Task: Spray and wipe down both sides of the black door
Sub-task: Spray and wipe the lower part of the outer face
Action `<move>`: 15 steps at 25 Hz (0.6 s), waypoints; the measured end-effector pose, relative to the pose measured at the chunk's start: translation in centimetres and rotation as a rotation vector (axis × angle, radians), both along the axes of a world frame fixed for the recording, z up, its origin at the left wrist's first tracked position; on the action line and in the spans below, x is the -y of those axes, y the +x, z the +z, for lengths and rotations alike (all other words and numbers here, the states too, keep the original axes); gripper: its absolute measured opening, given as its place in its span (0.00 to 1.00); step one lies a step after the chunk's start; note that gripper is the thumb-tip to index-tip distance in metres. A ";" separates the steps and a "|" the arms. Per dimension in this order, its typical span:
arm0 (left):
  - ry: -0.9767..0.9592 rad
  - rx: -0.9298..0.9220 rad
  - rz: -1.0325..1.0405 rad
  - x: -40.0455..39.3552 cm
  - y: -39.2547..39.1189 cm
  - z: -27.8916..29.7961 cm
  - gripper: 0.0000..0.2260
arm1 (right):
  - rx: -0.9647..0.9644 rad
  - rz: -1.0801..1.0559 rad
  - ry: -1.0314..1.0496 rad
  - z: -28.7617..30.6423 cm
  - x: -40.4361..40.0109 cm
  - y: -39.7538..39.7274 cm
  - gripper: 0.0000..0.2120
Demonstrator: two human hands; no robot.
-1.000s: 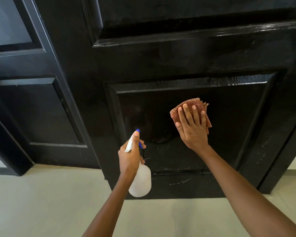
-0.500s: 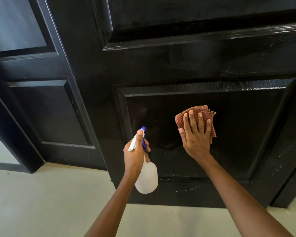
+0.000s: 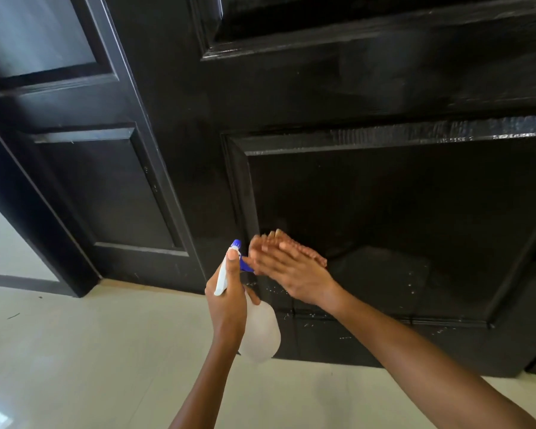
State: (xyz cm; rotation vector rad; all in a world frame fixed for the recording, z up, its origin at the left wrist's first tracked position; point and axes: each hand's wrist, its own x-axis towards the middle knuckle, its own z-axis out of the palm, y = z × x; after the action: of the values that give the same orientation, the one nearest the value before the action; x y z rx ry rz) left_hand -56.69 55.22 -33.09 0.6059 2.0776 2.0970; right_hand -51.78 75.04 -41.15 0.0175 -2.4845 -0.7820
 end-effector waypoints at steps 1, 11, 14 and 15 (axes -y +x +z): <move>-0.009 0.013 -0.002 0.3 0.1 -0.4 0.22 | 0.118 0.021 0.034 -2.5 -0.6 1.0 0.38; -0.041 0.032 -0.124 -1.2 2.8 -2.7 0.24 | -0.346 -0.314 -0.136 2.2 -6.0 11.1 0.33; -0.045 0.030 -0.127 -1.5 2.5 -3.3 0.26 | -0.775 -0.494 -0.362 4.1 -6.7 12.5 0.31; -0.049 0.029 -0.124 -1.4 2.4 -3.5 0.26 | -0.851 -0.527 -0.419 4.2 -6.3 11.6 0.32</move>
State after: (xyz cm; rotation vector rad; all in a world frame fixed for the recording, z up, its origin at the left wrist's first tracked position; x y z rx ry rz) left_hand -54.26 56.63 -36.58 0.6752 2.0141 1.9706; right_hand -40.19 81.36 -36.94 -0.9438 -1.7663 -0.3194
